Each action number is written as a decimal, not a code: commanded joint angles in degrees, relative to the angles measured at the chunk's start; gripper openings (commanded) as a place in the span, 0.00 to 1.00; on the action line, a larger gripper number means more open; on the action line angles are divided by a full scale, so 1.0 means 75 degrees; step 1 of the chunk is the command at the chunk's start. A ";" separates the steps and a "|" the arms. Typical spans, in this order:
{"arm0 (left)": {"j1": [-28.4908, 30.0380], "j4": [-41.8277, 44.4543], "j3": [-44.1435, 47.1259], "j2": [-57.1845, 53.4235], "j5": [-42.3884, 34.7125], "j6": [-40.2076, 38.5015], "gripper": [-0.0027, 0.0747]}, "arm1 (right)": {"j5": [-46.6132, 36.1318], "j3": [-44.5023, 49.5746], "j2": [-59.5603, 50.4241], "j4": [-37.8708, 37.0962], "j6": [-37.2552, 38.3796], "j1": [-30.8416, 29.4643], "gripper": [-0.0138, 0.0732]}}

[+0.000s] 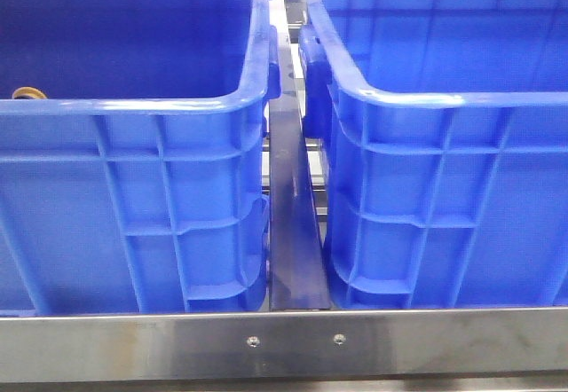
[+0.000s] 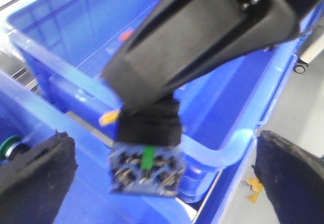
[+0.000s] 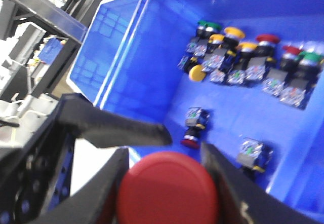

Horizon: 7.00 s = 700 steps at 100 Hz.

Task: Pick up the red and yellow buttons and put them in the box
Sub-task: 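Grip the red cap with the right gripper, then open the left gripper, then move the red button with the right gripper over the empty bin, then lower the red button into the empty bin and open the right gripper, then lower the left gripper toward a yellow-capped button in the button bin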

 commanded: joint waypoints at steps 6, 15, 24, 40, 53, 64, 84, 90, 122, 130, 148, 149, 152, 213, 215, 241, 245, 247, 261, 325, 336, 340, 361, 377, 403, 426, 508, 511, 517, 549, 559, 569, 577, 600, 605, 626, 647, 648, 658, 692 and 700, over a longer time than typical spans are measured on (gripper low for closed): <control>0.0467 -0.0039 -0.0208 -0.0171 -0.0319 -0.0321 0.89 | -0.0211 -0.0264 -0.0367 0.0376 -0.0377 -0.0306 0.32; 0.0917 -0.0039 -0.0193 -0.0305 -0.0235 -0.0321 0.89 | -0.0220 -0.0264 -0.0539 0.0352 -0.0451 -0.0568 0.32; 0.1450 -0.0039 -0.0140 -0.0472 -0.0223 -0.0334 0.89 | -0.0220 -0.0264 -0.0722 0.0248 -0.0476 -0.0841 0.32; 0.2513 -0.0039 0.0147 -0.1039 -0.0205 -0.0355 0.84 | -0.0186 -0.0264 -0.0976 -0.0055 -0.0476 -0.1281 0.32; 0.3354 -0.0050 0.0614 -0.1741 -0.0205 -0.0397 0.78 | -0.0071 -0.0264 -0.1072 -0.0157 -0.0476 -0.1498 0.32; 0.4152 -0.0050 0.1114 -0.2434 -0.0205 -0.0557 0.77 | -0.0036 -0.0257 -0.1080 -0.0194 -0.0476 -0.1573 0.32; 0.5429 -0.0069 0.1958 -0.3667 -0.0049 -0.0557 0.77 | -0.0058 -0.0257 -0.1080 -0.0277 -0.0476 -0.1572 0.32; 0.5696 -0.0069 0.2144 -0.3996 0.0009 -0.0557 0.76 | -0.0081 -0.0257 -0.1080 -0.0295 -0.0476 -0.1572 0.32; 0.5960 -0.0069 0.2593 -0.4859 0.0223 -0.0542 0.08 | -0.0325 -0.0257 -0.1080 -0.0333 -0.0495 -0.1572 0.32; 0.5960 -0.0069 0.2593 -0.4859 0.0238 -0.0542 0.01 | -0.0426 -0.0257 -0.1080 -0.0422 -0.0512 -0.1572 0.32; 0.5960 -0.0069 0.2593 -0.4859 0.0273 -0.0542 0.01 | -0.1034 -0.0257 -0.1130 -0.1036 -0.0512 -0.1572 0.32; 0.5960 -0.0069 0.2593 -0.4859 0.0273 -0.0542 0.01 | -0.1114 -0.0257 -0.1130 -0.1087 -0.0512 -0.1572 0.32; 0.5960 -0.0069 0.2593 -0.4859 0.0273 -0.0542 0.01 | -0.1294 -0.0257 -0.1130 -0.1186 -0.0512 -0.1572 0.32; 0.5960 -0.0069 0.2593 -0.4859 0.0284 -0.0542 0.01 | -0.6325 0.0459 0.0202 -0.2430 -0.0751 -0.1572 0.32; 0.5960 -0.0069 0.2593 -0.4859 0.0284 -0.0542 0.01 | -0.6402 0.0447 0.0332 -0.2430 -0.0751 -0.1572 0.32; 0.5960 -0.0069 0.2593 -0.4859 0.0284 -0.0542 0.01 | -0.6814 0.0182 0.1861 -0.2477 -0.0751 -0.1572 0.32; 0.5960 -0.0069 0.2593 -0.4859 0.0284 -0.0542 0.01 | -0.6814 0.0084 0.2084 -0.2506 -0.0751 -0.1572 0.32; 0.5960 -0.0069 0.2593 -0.4859 0.0284 -0.0542 0.01 | -0.6814 0.0047 0.2158 -0.2525 -0.0751 -0.1572 0.32; 0.5960 -0.0069 0.2593 -0.4859 0.0284 -0.0542 0.01 | -0.6814 -0.0312 0.2776 -0.2596 -0.0751 -0.1572 0.32; 0.5960 -0.0069 0.2593 -0.4859 0.0290 -0.0542 0.01 | -0.6567 -0.0713 0.3667 -0.2588 -0.0751 -0.1572 0.35; 0.5960 -0.0069 0.2593 -0.4859 0.0302 -0.0542 0.01 | -0.6410 -0.0713 0.3649 -0.2588 -0.0751 -0.1572 0.53; 0.5960 -0.0069 0.2593 -0.4859 0.0302 -0.0542 0.01 | -0.6382 -0.0713 0.3643 -0.2588 -0.0751 -0.1572 0.62; 0.5960 -0.0069 0.2593 -0.4859 0.0336 -0.0542 0.01 | -0.6224 -0.0713 0.3473 -0.2588 -0.0751 -0.1572 0.90; 0.5960 -0.0069 0.2593 -0.4859 0.0336 -0.0542 0.01 | -0.5995 -0.0705 0.3045 -0.2588 -0.0751 -0.1580 0.89; 0.5960 -0.0069 0.2593 -0.4859 0.0381 -0.0542 0.01 | -0.6033 -0.0191 0.1842 -0.2588 -0.0774 -0.1762 0.89; 0.5960 -0.0069 0.2593 -0.4859 0.0439 -0.0542 0.01 | -0.5765 0.0838 0.0238 -0.2595 -0.1002 -0.2129 0.89; 0.5960 -0.0069 0.2593 -0.4859 0.0443 -0.0542 0.01 | -0.5432 0.3656 -0.4817 -0.2614 -0.1265 -0.2181 0.82; 0.5960 -0.0069 0.2593 -0.4859 0.0443 -0.0542 0.01 | -0.5432 0.3656 -0.4868 -0.2614 -0.1265 -0.2181 0.79; 0.5960 -0.0069 0.2593 -0.4859 0.0443 -0.0542 0.01 | -0.5465 0.3656 -0.4948 -0.2614 -0.1265 -0.2181 0.68; 0.5960 -0.0069 0.2593 -0.4859 0.0443 -0.0542 0.01 | -0.5403 0.3656 -0.4972 -0.2606 -0.1265 -0.2181 0.08; 0.5960 -0.0069 0.2593 -0.4859 0.0443 -0.0542 0.01 | -0.5403 0.3656 -0.4972 -0.2606 -0.1265 -0.2181 0.08; 0.5960 -0.0069 0.2593 -0.4859 0.0443 -0.0542 0.01 | -0.5396 0.3656 -0.4972 -0.2606 -0.1265 -0.2181 0.08; 0.5960 -0.0069 0.2593 -0.4859 0.0443 -0.0542 0.01 | -0.5378 0.3656 -0.4972 -0.2606 -0.1265 -0.2181 0.08; 0.5960 -0.0069 0.2593 -0.4859 0.0497 -0.0513 0.28 | -0.5372 0.3656 -0.4972 -0.2606 -0.1265 -0.2181 0.08; 0.5960 -0.0069 0.2593 -0.4859 0.0497 -0.0513 0.39 | -0.5372 0.3656 -0.4972 -0.2606 -0.1265 -0.2181 0.08; 0.5960 -0.0069 0.2593 -0.4731 0.0497 -0.0484 0.68 | -0.5372 0.3656 -0.4972 -0.2606 -0.1265 -0.2181 0.08; 0.5960 -0.0069 0.2197 -0.3800 0.0467 -0.0484 0.68 | -0.5372 0.3656 -0.4972 -0.2606 -0.1265 -0.2181 0.08; 0.5960 -0.0069 0.2170 -0.3700 0.0467 -0.0484 0.68 | -0.5372 0.3656 -0.4972 -0.2606 -0.1265 -0.2181 0.08; 0.5960 -0.0069 0.1721 -0.2910 0.0467 -0.0451 0.68 | -0.5372 0.3656 -0.4972 -0.2606 -0.1265 -0.2181 0.08; 0.5960 0.0054 0.0053 0.0167 0.0481 -0.0287 0.68 | -0.5372 0.3656 -0.4972 -0.2606 -0.1265 -0.2181 0.08; 0.5960 0.0283 -0.0220 0.0888 0.0481 -0.0287 0.68 | -0.5372 0.3656 -0.4972 -0.2606 -0.1265 -0.2181 0.08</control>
